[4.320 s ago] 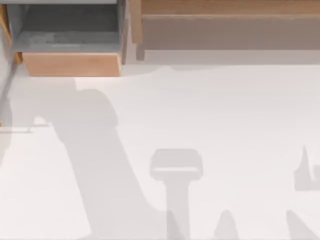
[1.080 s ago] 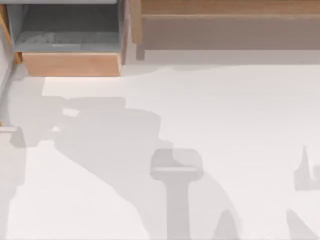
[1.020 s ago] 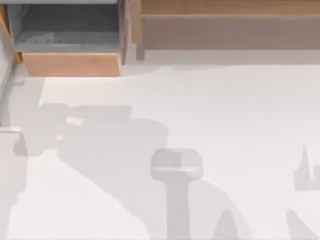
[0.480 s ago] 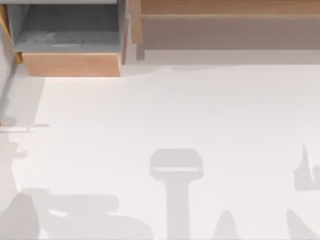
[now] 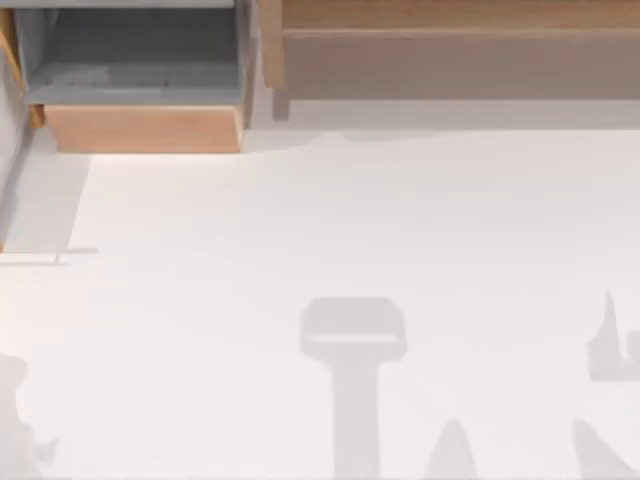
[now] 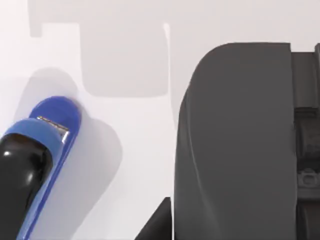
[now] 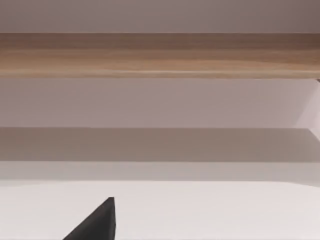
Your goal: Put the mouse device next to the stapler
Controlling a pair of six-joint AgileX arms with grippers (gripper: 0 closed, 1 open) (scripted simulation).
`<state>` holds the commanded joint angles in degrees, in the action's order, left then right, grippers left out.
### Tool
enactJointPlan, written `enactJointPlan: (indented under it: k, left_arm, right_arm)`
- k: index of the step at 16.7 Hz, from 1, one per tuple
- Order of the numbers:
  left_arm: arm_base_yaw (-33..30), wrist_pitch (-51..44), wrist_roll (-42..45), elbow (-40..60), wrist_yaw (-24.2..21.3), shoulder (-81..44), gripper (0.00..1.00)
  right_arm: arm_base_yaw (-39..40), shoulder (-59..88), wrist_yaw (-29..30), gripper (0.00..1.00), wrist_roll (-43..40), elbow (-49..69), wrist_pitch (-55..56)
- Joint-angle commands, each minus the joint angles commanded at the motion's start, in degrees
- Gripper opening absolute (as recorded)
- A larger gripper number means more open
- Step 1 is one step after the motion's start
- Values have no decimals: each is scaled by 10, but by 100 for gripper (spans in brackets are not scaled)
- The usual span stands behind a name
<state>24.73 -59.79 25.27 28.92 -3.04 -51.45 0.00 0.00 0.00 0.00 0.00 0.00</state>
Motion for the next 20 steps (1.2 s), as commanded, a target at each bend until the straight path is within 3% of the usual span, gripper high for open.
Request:
enactJointPlan:
  k: [4, 20]
  left_arm:
    - [5, -2, 4, -50, 2, 28, 0]
    - [3, 18, 4, -42, 2, 30, 0]
  right_arm:
    - [0, 0, 0, 100, 0, 0, 0]
    - [0, 0, 0, 100, 0, 0, 0]
